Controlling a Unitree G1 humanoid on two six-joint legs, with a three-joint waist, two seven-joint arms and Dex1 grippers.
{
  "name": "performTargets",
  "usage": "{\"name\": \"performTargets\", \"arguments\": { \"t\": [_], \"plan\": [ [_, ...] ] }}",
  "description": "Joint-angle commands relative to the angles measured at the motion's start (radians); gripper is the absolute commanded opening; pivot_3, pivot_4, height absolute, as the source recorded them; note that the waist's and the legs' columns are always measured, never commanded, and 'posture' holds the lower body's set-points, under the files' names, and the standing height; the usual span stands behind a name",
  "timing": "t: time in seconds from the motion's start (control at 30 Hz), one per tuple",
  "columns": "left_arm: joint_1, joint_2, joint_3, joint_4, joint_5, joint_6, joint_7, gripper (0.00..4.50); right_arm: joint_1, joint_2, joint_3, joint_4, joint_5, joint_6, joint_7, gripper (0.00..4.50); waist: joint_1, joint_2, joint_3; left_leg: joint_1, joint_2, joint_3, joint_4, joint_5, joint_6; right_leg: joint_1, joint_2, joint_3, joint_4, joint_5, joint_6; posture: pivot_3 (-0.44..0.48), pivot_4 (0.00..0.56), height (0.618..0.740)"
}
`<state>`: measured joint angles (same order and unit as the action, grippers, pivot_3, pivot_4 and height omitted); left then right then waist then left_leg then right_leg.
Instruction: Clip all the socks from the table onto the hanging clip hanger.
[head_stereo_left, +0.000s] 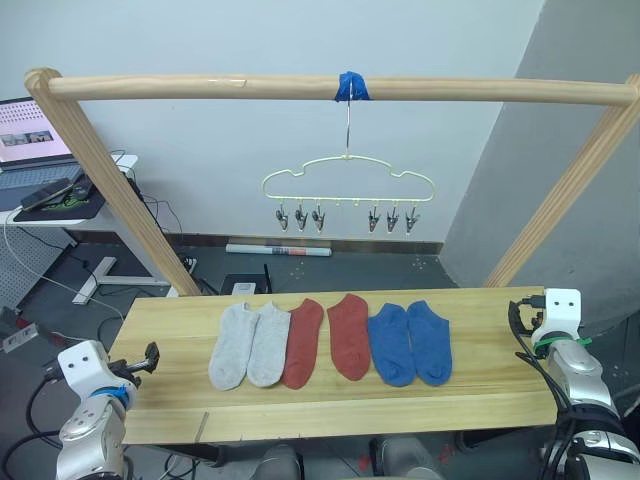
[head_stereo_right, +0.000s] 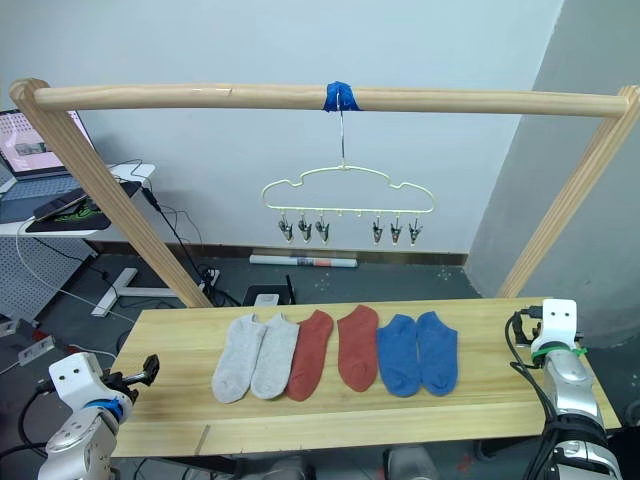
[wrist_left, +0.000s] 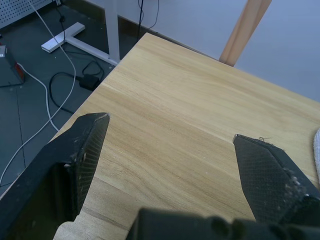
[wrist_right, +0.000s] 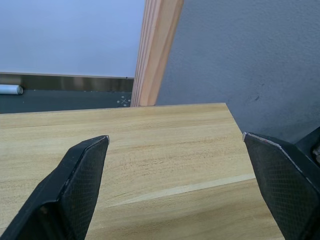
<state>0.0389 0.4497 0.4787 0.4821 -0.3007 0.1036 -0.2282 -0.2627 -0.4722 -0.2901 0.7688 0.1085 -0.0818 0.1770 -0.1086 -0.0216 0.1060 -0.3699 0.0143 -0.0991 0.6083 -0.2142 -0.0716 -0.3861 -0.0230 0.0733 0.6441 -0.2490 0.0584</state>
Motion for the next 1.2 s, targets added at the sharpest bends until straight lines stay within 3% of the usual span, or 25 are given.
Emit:
{"name": "performTargets", "arguments": {
  "t": [0.03,0.37,0.53,0.73,0.87,1.1,1.2],
  "plan": [
    [-0.002,0.017,0.013,-0.018,0.020,-0.015,0.032,4.45,-0.018,-0.025,-0.010,-0.015,0.003,-0.026,0.007,4.50,0.000,0.000,0.000,0.000,0.000,0.000,0.000,0.000,0.000,0.000,0.000,0.000,0.000,0.000,0.000,-0.027,0.062,0.740],
    [0.010,0.002,-0.006,-0.042,0.081,-0.135,0.069,4.45,-0.015,-0.038,-0.008,-0.011,-0.004,-0.031,0.010,4.50,0.000,0.000,0.000,-0.001,0.000,0.000,0.000,0.000,0.000,-0.001,0.000,0.000,0.000,0.000,0.000,-0.025,0.067,0.740],
    [0.034,0.021,0.011,-0.105,0.020,-0.080,-0.019,4.45,-0.001,-0.039,0.012,-0.045,-0.007,-0.029,0.055,4.50,0.000,-0.001,0.002,-0.002,0.000,0.000,0.000,0.000,0.000,-0.001,0.000,0.000,0.000,0.000,0.000,-0.029,0.079,0.740],
    [0.121,0.017,-0.025,-0.407,-0.038,-0.048,-0.140,4.45,0.046,-0.056,0.065,-0.255,0.047,0.016,0.279,4.50,-0.001,-0.002,0.019,-0.004,0.001,0.000,0.000,0.000,0.000,-0.003,0.000,0.000,0.000,0.000,0.000,-0.060,0.098,0.740],
    [0.114,-0.001,-0.086,-0.623,-0.054,0.007,-0.158,4.45,0.083,-0.084,0.112,-0.524,0.154,0.144,0.467,4.50,0.002,0.001,0.027,-0.006,0.000,0.000,0.000,0.000,0.000,-0.004,0.000,0.000,0.000,0.000,0.000,-0.077,0.102,0.740],
    [-0.009,-0.022,-0.174,-0.684,-0.052,0.054,-0.161,4.45,0.094,-0.106,0.181,-0.833,0.264,0.315,0.604,4.50,0.001,0.001,0.029,-0.009,0.000,-0.001,0.001,0.000,0.000,-0.006,0.000,-0.001,0.000,-0.001,0.001,-0.132,0.105,0.740],
    [-0.111,-0.041,-0.231,-0.674,-0.048,0.078,-0.157,4.45,0.022,-0.076,0.206,-0.984,0.361,0.417,0.608,4.50,-0.003,0.000,0.033,-0.010,0.000,-0.001,0.001,0.000,0.000,-0.008,0.000,-0.001,0.000,-0.001,0.001,-0.151,0.103,0.740]
  ]
}}
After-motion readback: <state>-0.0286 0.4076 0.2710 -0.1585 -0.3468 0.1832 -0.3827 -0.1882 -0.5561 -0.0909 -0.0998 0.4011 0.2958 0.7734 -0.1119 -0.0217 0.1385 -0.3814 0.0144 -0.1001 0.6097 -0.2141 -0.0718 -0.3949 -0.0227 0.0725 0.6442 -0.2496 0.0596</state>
